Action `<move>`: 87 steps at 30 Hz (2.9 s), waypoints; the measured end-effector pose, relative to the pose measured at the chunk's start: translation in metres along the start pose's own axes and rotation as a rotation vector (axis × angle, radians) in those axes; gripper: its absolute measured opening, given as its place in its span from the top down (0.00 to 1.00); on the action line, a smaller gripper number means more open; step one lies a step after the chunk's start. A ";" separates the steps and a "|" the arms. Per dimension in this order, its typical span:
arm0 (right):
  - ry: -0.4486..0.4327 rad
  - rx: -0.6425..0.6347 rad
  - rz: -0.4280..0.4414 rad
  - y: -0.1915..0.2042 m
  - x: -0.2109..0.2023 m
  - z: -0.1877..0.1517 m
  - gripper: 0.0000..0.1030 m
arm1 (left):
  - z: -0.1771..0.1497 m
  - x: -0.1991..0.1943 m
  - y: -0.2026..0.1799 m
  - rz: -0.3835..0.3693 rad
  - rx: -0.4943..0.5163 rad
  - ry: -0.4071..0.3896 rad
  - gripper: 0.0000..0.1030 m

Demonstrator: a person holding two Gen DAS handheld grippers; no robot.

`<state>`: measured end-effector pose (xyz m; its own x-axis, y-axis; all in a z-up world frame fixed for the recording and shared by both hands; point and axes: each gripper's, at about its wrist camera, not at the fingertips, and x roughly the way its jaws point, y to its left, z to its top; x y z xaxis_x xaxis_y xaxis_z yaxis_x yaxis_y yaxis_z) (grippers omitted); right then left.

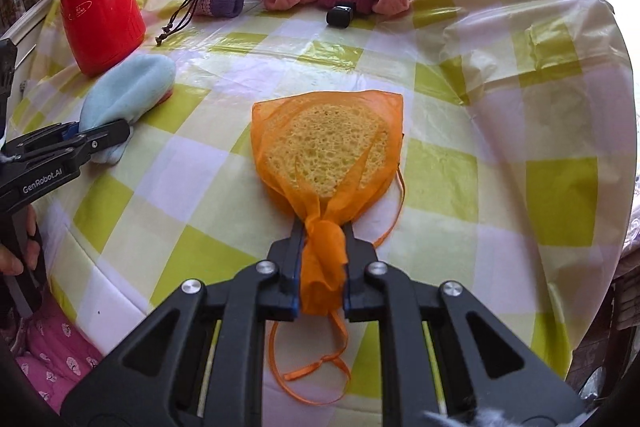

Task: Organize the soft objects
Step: 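Carry the blue pouch and sponge bag with both tools to the box, then open both tools over the box and return them to the table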

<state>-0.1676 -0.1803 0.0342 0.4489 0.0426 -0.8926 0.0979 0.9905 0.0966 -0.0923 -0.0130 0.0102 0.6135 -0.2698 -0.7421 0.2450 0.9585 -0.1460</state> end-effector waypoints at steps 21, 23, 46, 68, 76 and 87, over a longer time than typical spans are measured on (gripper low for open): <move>0.042 0.174 0.522 0.063 -0.002 -0.001 0.84 | -0.026 -0.051 0.021 0.092 0.005 0.098 0.68; 0.053 0.185 0.564 0.070 0.001 0.003 0.84 | -0.027 -0.059 0.028 0.099 -0.002 0.090 0.68; 0.147 0.123 1.003 0.201 -0.003 0.052 0.84 | -0.066 -0.158 0.142 0.191 -0.240 -0.018 0.68; 0.336 -0.401 1.042 0.373 -0.016 0.006 0.34 | -0.191 -0.260 0.279 0.679 -0.676 0.091 0.39; 0.036 -0.020 0.733 0.199 -0.001 0.063 0.30 | -0.094 -0.180 0.187 0.278 -0.327 0.075 0.29; -0.045 0.148 0.141 0.015 0.077 0.112 0.29 | 0.044 -0.001 0.031 0.029 -0.009 0.014 0.26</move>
<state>-0.0323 -0.1763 0.0161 0.5062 0.1704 -0.8454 0.1589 0.9451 0.2856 -0.0520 0.0124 0.0350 0.6096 -0.2408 -0.7552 0.2202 0.9667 -0.1305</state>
